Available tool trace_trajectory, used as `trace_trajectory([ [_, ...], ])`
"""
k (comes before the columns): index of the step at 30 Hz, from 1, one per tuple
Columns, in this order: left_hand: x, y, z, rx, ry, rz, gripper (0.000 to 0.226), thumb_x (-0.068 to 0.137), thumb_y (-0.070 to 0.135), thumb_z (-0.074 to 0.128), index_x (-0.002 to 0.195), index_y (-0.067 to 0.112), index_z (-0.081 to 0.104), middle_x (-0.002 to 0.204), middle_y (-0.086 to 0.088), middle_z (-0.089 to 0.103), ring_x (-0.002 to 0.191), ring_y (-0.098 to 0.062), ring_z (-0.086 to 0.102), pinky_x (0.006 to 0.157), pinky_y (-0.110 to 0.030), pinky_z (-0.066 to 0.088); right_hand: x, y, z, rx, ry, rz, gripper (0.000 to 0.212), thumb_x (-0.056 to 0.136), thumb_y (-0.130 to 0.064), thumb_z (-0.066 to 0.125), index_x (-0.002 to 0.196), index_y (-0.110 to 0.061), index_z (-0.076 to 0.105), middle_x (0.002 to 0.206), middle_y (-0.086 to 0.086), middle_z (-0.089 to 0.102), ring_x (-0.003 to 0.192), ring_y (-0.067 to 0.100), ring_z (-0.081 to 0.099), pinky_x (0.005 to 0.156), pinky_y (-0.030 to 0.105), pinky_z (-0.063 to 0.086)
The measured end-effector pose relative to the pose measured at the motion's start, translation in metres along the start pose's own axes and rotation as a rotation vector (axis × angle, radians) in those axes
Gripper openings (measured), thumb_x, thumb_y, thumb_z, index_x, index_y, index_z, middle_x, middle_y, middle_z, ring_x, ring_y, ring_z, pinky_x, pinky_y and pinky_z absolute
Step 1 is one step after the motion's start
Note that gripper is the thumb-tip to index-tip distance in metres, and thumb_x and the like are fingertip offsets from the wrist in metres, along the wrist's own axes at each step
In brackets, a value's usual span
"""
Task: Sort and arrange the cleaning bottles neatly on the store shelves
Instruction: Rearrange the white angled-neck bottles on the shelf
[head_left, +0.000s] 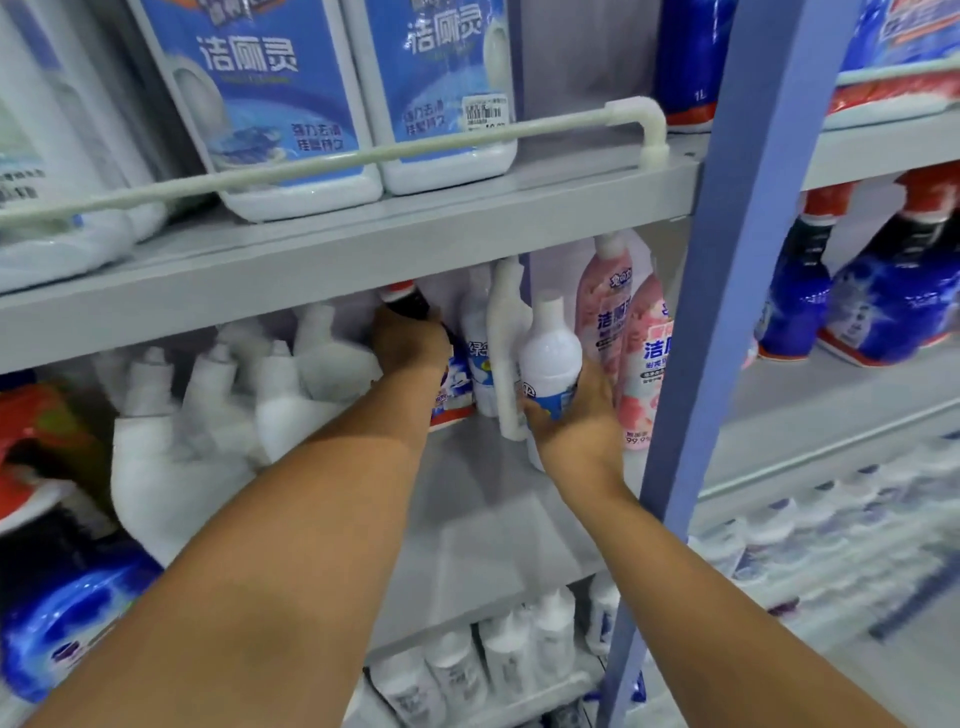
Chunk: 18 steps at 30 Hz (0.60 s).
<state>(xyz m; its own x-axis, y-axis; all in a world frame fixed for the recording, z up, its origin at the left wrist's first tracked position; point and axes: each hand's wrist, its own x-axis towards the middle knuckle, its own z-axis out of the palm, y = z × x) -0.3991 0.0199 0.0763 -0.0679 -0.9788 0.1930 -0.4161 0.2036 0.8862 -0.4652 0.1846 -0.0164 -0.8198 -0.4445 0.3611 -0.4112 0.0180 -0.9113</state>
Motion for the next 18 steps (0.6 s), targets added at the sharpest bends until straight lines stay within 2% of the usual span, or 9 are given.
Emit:
trace_trajectory([
  [2, -0.006, -0.007, 0.002, -0.032, 0.021, 0.012, 0.035, 0.096, 0.029, 0.067, 0.12, 0.006, 0.06, 0.126, -0.014, 0.067, 0.118, -0.032, 0.064, 0.089, -0.033, 0.049, 0.0, 0.0, 0.0, -0.002, -0.004, -0.001, 0.06, 0.081, -0.015, 0.081, 0.132, -0.019, 0.05, 0.125, -0.002, 0.059, 0.104, 0.008, 0.053, 0.085, 0.016, 0.041],
  [5, -0.027, -0.015, 0.0, -0.047, 0.049, 0.073, 0.052, 0.093, 0.028, 0.071, 0.134, 0.003, 0.052, 0.135, -0.016, 0.059, 0.127, -0.032, 0.056, 0.103, -0.032, 0.043, -0.001, -0.002, 0.001, -0.007, -0.003, 0.014, 0.062, 0.082, -0.016, 0.081, 0.135, -0.017, 0.049, 0.129, 0.001, 0.058, 0.104, 0.008, 0.05, 0.088, 0.02, 0.041],
  [7, -0.046, -0.021, -0.003, -0.129, 0.031, 0.106, 0.056, 0.093, 0.021, 0.073, 0.138, 0.002, 0.047, 0.137, -0.014, 0.057, 0.127, -0.027, 0.054, 0.094, -0.016, 0.033, -0.002, -0.003, 0.0, -0.02, -0.001, 0.009, 0.063, 0.083, -0.017, 0.081, 0.137, -0.017, 0.047, 0.131, 0.001, 0.058, 0.106, 0.011, 0.052, 0.088, 0.023, 0.043],
  [9, -0.064, -0.028, -0.009, -0.171, 0.035, 0.167, 0.06, 0.092, 0.016, 0.073, 0.142, 0.002, 0.043, 0.137, -0.01, 0.055, 0.124, -0.019, 0.052, 0.092, -0.008, 0.027, -0.004, 0.0, 0.0, -0.053, 0.003, -0.003, 0.064, 0.083, -0.022, 0.08, 0.137, -0.02, 0.046, 0.132, 0.002, 0.059, 0.11, 0.019, 0.058, 0.088, 0.03, 0.049],
  [11, -0.074, -0.035, -0.016, -0.233, 0.034, 0.193, 0.063, 0.09, 0.019, 0.076, 0.142, 0.007, 0.043, 0.134, -0.003, 0.056, 0.12, -0.015, 0.053, 0.098, -0.013, 0.035, -0.005, -0.001, -0.001, -0.082, -0.011, -0.006, 0.064, 0.084, -0.024, 0.079, 0.138, -0.022, 0.045, 0.131, 0.002, 0.06, 0.111, 0.024, 0.061, 0.089, 0.039, 0.054],
  [13, -0.086, -0.036, -0.026, -0.221, 0.028, 0.174, 0.061, 0.087, 0.029, 0.078, 0.137, 0.012, 0.049, 0.129, -0.002, 0.063, 0.119, -0.022, 0.06, 0.099, -0.028, 0.045, -0.004, -0.001, -0.002, -0.048, -0.049, 0.025, 0.063, 0.083, -0.021, 0.077, 0.138, -0.023, 0.045, 0.126, 0.002, 0.063, 0.111, 0.025, 0.063, 0.09, 0.042, 0.056],
  [15, -0.103, -0.036, -0.04, -0.185, -0.009, 0.151, 0.052, 0.088, 0.032, 0.077, 0.131, 0.014, 0.053, 0.115, 0.005, 0.066, 0.109, -0.019, 0.061, 0.086, -0.018, 0.042, -0.011, -0.006, -0.003, -0.002, -0.11, 0.119, 0.06, 0.085, -0.016, 0.073, 0.138, -0.019, 0.046, 0.126, 0.005, 0.062, 0.111, 0.028, 0.065, 0.09, 0.04, 0.056],
  [17, -0.119, -0.04, -0.057, -0.189, -0.058, 0.154, 0.044, 0.087, 0.032, 0.078, 0.123, 0.019, 0.058, 0.096, 0.02, 0.061, 0.095, -0.01, 0.059, 0.071, -0.005, 0.038, -0.036, -0.013, -0.01, 0.025, -0.136, 0.172, 0.061, 0.086, -0.023, 0.071, 0.14, -0.013, 0.045, 0.134, 0.01, 0.056, 0.113, 0.025, 0.063, 0.091, 0.037, 0.055],
  [18, -0.123, -0.044, -0.066, -0.193, -0.093, 0.16, 0.044, 0.084, 0.037, 0.079, 0.12, 0.024, 0.059, 0.094, 0.023, 0.062, 0.093, -0.008, 0.061, 0.075, -0.005, 0.042, -0.054, -0.019, -0.016, 0.04, -0.139, 0.136, 0.062, 0.088, -0.027, 0.071, 0.142, -0.013, 0.044, 0.138, 0.007, 0.053, 0.116, 0.02, 0.061, 0.093, 0.034, 0.053],
])
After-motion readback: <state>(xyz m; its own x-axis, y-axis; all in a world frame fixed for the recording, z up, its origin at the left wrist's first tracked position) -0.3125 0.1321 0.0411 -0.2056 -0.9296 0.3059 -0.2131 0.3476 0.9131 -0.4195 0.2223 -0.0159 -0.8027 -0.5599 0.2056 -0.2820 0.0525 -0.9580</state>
